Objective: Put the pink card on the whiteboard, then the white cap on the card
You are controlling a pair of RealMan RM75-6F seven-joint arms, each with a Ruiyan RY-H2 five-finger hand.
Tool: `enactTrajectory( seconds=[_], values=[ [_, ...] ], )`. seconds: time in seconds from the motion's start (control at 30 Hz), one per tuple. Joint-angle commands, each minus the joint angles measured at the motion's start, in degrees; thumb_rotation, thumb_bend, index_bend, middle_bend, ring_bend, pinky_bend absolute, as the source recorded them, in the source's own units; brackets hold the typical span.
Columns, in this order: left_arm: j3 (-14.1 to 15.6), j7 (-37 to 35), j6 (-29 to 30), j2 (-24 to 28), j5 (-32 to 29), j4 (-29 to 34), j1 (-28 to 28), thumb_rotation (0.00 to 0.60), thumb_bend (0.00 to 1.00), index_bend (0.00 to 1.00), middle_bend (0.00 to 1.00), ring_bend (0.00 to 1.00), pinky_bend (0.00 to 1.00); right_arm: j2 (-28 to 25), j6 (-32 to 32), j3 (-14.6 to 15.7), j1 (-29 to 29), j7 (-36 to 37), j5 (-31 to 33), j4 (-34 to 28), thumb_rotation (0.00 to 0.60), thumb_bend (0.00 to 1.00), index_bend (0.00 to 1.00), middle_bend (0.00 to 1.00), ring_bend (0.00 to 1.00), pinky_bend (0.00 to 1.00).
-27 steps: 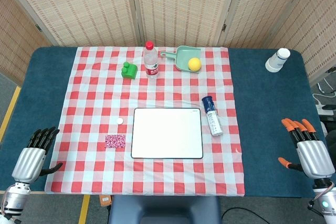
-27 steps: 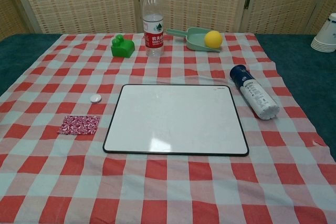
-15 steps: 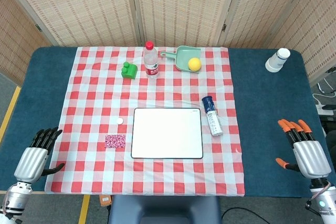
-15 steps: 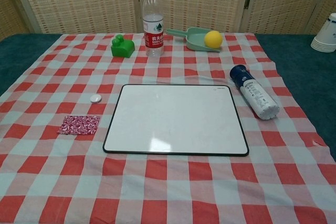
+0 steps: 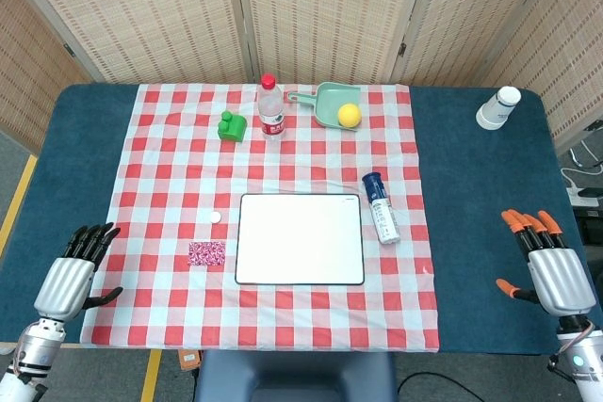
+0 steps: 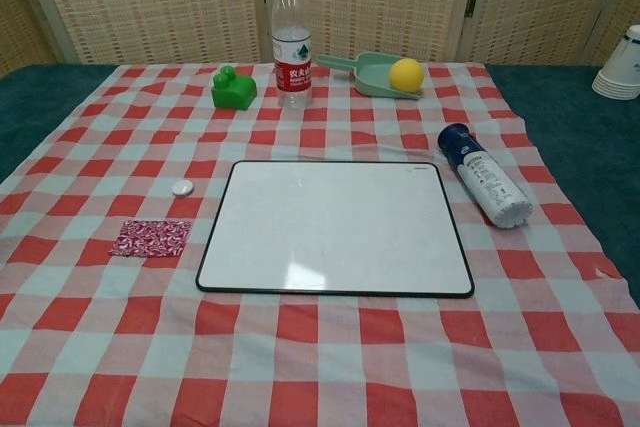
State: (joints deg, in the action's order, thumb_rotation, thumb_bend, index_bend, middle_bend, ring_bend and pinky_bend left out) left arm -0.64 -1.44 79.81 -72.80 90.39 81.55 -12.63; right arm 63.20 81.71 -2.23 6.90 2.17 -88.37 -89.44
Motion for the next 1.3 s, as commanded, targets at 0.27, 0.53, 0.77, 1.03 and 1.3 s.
enactTrajectory(
  seconds=[0.27,0.53,0.77,1.03,1.3],
  values=[
    [-3.2,12.6,-2.5,-1.0,-3.0,5.6,-2.9,0.600,0.18,0.00,0.00,0.09,0.29,0.1,2.4,0.0,-0.6,0.7,-1.5,0.4,0.600,0.00,0.00,0.10,0.00,0.00],
    [-5.1,24.9,-7.3,-4.4,-7.9,8.6,-6.3,0.600,0.20,0.22,0.67,0.83,0.89,-0.3,3.1,0.2,-0.9,1.3,-2.1,0.2,0.600,0.00,0.00,0.10,0.00,0.00],
    [-5.2,39.1,-13.0,-5.7,-13.0,14.6,-10.2,0.600,0.21,0.30,0.95,0.99,1.00,-0.6,2.4,0.6,-0.6,1.7,-2.4,0.2,0.600,0.00,0.00,0.10,0.00,0.00],
    [-5.4,46.9,-16.6,-6.9,-21.1,18.8,-13.0,0.600,0.20,0.18,0.97,1.00,1.00,-0.8,1.7,0.7,-0.3,2.3,-2.3,0.3,0.600,0.00,0.00,0.10,0.00,0.00],
    [-6.3,47.5,-15.4,-11.9,-24.9,15.6,-14.6,0.600,0.21,0.22,1.00,1.00,1.00,-0.9,0.4,0.6,0.3,2.9,-1.6,0.5,0.600,0.00,0.00,0.10,0.00,0.00]
  ],
)
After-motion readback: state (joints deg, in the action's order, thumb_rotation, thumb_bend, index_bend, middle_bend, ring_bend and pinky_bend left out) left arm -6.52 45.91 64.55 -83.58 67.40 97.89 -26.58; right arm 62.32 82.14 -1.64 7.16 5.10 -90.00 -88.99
